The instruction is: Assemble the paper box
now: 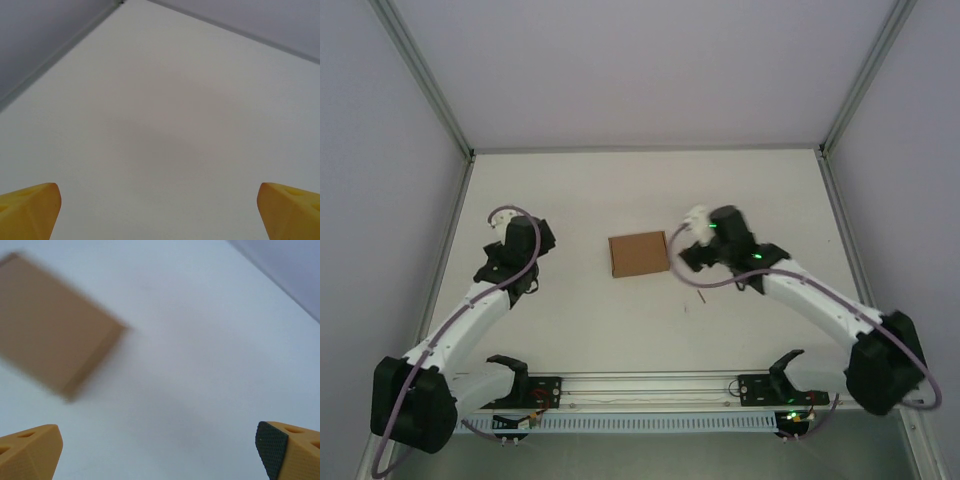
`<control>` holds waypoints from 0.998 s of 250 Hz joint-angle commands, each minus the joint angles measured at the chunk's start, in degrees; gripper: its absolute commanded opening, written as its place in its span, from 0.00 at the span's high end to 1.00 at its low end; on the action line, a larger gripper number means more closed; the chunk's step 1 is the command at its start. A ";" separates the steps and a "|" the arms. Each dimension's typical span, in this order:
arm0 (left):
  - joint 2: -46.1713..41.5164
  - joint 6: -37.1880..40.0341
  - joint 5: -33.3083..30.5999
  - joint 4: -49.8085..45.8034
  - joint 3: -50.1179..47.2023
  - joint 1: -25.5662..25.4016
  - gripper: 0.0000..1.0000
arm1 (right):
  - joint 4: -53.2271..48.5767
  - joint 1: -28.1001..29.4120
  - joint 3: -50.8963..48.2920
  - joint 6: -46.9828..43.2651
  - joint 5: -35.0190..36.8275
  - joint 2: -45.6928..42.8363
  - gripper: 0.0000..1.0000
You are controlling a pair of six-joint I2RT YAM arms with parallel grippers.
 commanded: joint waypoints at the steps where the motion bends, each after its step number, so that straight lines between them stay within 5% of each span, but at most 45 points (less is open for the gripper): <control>1: 0.41 8.19 -1.02 15.68 -4.25 2.85 0.00 | 21.74 -7.63 -13.69 15.50 3.96 -7.16 0.00; 28: 2.37 12.84 1.38 19.24 -5.94 4.01 0.00 | 38.07 -14.15 -25.21 17.70 3.48 -11.48 0.00; 54: 6.55 14.96 2.73 32.11 -11.24 4.33 0.00 | 41.23 -16.56 -27.76 17.11 -0.20 -9.39 0.00; 121: 26.51 20.80 7.41 72.17 -21.43 6.18 0.00 | 74.71 -20.10 -28.75 15.53 0.58 17.49 0.00; 130: 25.22 20.77 10.99 66.80 -19.98 6.04 0.00 | 74.21 -20.88 -28.65 17.61 3.74 17.85 0.00; 147: 26.68 20.51 13.43 59.08 -15.28 7.04 0.00 | 70.58 -28.14 -29.00 24.32 -8.13 16.88 0.00; 158: 28.45 20.06 17.60 55.09 -12.59 8.66 0.00 | 75.25 -30.32 -27.72 25.98 -9.39 21.82 0.00; 168: 27.90 18.22 22.75 55.19 -14.11 11.20 0.00 | 63.08 -30.37 -24.51 26.74 -9.43 18.92 0.00; 181: 30.42 18.81 21.55 64.62 -16.60 11.19 0.00 | 61.32 -30.34 -22.21 26.02 -10.42 19.74 0.00; 197: 28.54 18.15 20.73 58.08 -15.03 10.93 0.00 | 62.36 -30.42 -23.14 25.29 -11.96 19.46 0.00; 250: 29.28 19.08 19.41 59.66 -15.09 10.02 0.00 | 62.21 -30.44 -22.67 24.97 -13.02 19.93 0.00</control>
